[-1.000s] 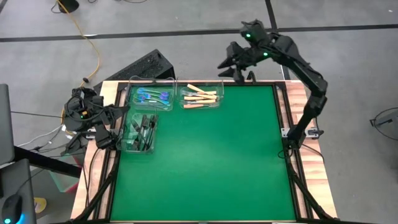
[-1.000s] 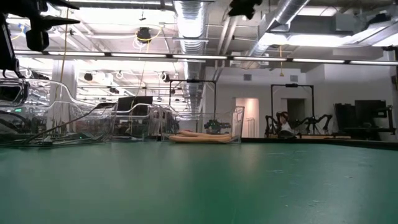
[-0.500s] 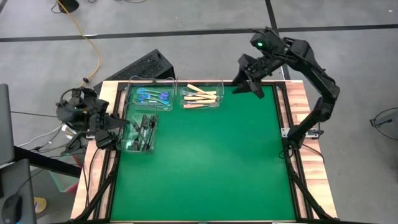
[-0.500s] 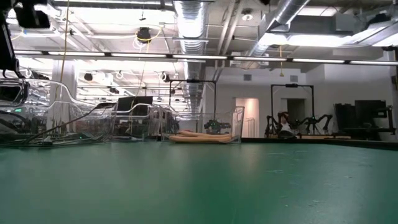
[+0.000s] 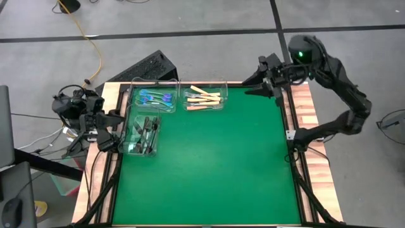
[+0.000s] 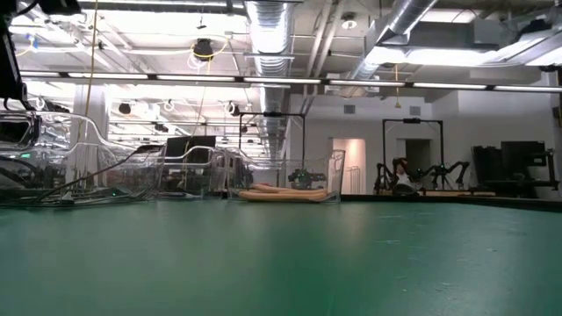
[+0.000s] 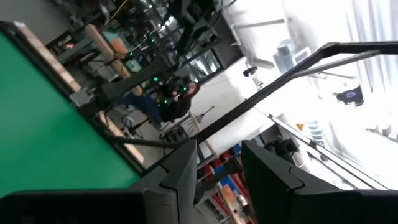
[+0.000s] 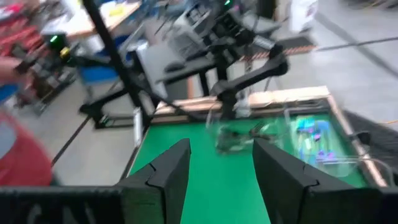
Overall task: Sort silverware by color (type)
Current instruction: Return to Home Position
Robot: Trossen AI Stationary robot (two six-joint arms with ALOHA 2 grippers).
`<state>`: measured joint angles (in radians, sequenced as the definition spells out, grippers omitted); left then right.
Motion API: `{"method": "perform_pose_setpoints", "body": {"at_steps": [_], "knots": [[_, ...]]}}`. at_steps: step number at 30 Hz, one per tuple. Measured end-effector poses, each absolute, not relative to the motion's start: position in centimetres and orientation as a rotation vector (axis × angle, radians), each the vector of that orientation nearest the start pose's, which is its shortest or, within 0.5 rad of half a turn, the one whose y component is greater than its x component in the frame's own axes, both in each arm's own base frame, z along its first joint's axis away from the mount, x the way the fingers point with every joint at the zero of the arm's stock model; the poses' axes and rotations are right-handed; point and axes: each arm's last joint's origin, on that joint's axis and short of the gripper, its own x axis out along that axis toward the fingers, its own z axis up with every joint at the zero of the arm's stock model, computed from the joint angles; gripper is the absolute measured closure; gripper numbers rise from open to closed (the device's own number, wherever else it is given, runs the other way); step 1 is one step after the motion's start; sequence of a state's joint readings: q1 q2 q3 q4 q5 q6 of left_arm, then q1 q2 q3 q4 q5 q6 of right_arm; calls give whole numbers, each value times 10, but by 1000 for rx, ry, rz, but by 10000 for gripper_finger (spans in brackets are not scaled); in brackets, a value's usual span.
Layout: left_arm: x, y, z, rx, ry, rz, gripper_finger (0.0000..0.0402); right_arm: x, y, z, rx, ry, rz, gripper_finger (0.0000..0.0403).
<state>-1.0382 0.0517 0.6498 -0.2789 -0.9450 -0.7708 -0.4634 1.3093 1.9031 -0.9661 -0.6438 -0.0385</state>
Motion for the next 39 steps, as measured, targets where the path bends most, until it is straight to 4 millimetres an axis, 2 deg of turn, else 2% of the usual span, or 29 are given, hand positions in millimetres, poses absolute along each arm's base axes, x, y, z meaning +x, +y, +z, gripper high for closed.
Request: {"method": "perform_pose_setpoints", "body": {"at_steps": [8,15,22,27,31,34,39], "knots": [[20,10,343,-1001,-214,-232,316,182,-58,469,206,155,-52,212],[19,11,348,-898,-259,-245,331,160,-40,443,226,41,-114,212],[20,10,346,-892,-250,-232,331,133,-21,420,231,-100,-46,212],[26,-1,332,-911,-229,-232,332,133,-9,389,221,-91,12,212],[32,-9,318,-916,-201,-187,332,140,-8,362,212,-198,-140,212],[34,-12,312,-901,-190,-169,332,139,-9,340,232,-266,-255,212],[35,-13,310,-842,-185,-162,332,133,-6,316,230,-373,-268,212]]}}
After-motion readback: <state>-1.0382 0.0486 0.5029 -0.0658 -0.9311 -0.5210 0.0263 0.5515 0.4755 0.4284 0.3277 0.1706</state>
